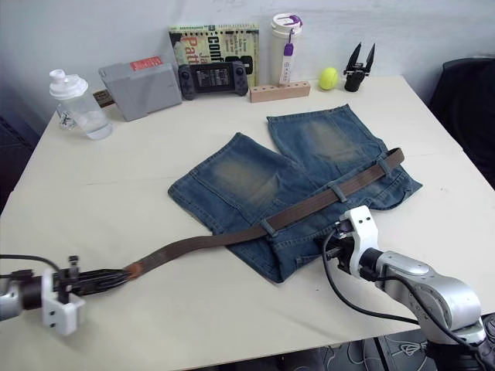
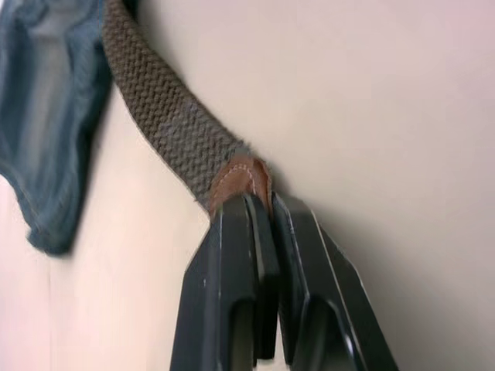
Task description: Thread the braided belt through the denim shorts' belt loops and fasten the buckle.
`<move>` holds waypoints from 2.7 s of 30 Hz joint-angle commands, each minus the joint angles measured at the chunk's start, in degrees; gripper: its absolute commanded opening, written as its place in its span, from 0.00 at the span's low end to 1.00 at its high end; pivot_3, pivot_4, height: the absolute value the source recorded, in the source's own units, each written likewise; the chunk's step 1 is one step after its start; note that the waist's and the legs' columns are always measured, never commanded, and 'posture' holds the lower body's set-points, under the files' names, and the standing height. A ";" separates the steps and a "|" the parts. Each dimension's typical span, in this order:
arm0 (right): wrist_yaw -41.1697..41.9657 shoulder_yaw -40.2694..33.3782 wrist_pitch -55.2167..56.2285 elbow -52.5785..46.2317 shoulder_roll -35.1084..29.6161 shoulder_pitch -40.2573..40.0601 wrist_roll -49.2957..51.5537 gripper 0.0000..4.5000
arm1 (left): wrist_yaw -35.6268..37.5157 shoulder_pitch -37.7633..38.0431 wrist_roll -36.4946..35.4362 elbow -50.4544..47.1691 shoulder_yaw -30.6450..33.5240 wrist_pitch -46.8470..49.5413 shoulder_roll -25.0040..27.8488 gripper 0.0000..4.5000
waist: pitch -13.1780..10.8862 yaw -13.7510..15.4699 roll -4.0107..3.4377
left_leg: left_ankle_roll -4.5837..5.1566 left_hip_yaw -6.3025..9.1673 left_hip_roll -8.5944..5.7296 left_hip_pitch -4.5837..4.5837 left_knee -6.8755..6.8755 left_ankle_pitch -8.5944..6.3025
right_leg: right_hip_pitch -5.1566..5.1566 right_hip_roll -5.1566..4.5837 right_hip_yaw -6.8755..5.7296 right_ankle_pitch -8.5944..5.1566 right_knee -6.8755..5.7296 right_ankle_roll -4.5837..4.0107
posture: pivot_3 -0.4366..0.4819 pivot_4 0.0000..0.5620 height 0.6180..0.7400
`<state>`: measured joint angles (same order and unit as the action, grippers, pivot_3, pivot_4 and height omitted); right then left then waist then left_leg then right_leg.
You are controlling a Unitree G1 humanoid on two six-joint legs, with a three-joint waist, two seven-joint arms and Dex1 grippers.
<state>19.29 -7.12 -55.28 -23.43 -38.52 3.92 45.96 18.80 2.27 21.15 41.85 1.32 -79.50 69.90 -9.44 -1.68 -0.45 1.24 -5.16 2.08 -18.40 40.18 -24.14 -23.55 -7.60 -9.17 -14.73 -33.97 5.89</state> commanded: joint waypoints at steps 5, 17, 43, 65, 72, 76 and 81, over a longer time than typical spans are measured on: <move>0.68 2.16 -2.55 1.98 1.15 -0.07 -2.65 0.00 | -13.19 -6.21 16.53 14.32 -4.91 3.07 3.75 0.70 | 0.74 0.03 -0.96 | 0.04 -0.51 -0.07 0.37 -0.48 -0.01 | 0.04 -0.16 0.01 -0.03 -0.04 -0.03 | 0.48 0.27 0.88; 3.43 -0.54 -2.51 2.16 2.50 2.42 -2.29 0.00 | 7.15 -0.02 -36.47 -35.76 -18.84 26.65 4.44 0.98 | 0.68 -0.08 -0.49 | 0.13 -0.60 -0.31 0.66 -0.29 -0.04 | -0.06 -1.01 0.01 -0.04 -0.48 -0.05 | 0.48 0.27 0.88; 39.24 -0.17 56.62 28.58 -31.93 3.74 -38.65 0.99 | 25.13 -28.50 -35.83 -52.72 -36.25 86.19 -43.80 1.00 | -0.76 2.97 -0.82 | 0.03 -1.14 -0.52 0.05 0.00 0.04 | -0.06 0.09 0.07 0.16 0.23 0.26 | 0.48 0.27 0.88; 20.22 19.20 88.86 65.83 -19.64 25.60 -67.20 0.28 | 23.38 -29.33 -12.97 -40.45 -30.49 76.84 -40.58 0.54 | -0.26 0.27 0.47 | -0.07 -0.57 -0.07 0.12 0.03 0.11 | 0.28 0.07 0.06 0.16 0.17 0.22 | 0.48 0.27 0.88; 31.95 16.49 78.67 46.01 -15.73 19.69 -54.11 0.00 | 21.97 -28.76 -12.00 -28.13 -22.40 66.13 -31.38 0.27 | -0.27 -0.46 0.44 | -0.13 -0.57 0.26 0.27 -0.08 0.12 | 0.16 0.17 -0.07 0.03 0.01 -0.02 | 0.48 0.27 0.88; 35.06 16.66 65.98 30.39 -12.47 17.37 -50.76 0.00 | 20.23 -30.53 -10.21 -18.70 -19.78 58.61 -27.24 0.27 | -0.28 -0.34 0.35 | -0.15 -0.60 0.28 0.37 -0.04 0.12 | 0.08 0.15 -0.06 0.00 -0.14 -0.09 | 0.48 0.27 0.88; 33.51 19.01 53.90 20.52 -7.03 17.56 -53.90 0.00 | 16.45 -32.16 -7.62 -7.07 -18.51 50.37 -22.55 0.27 | -0.26 -0.14 0.15 | -0.16 -0.63 0.16 0.37 -0.02 0.13 | -0.09 0.07 -0.05 0.00 -0.24 -0.12 | 0.48 0.27 0.88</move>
<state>53.38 11.08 1.76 1.36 -46.41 21.21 -7.36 36.40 -31.42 8.56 25.86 -18.63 -29.84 44.11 -9.71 -1.83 -0.30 1.08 -5.81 2.27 -18.03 40.16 -24.02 -23.63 -7.51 -9.22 -14.73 -34.21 5.76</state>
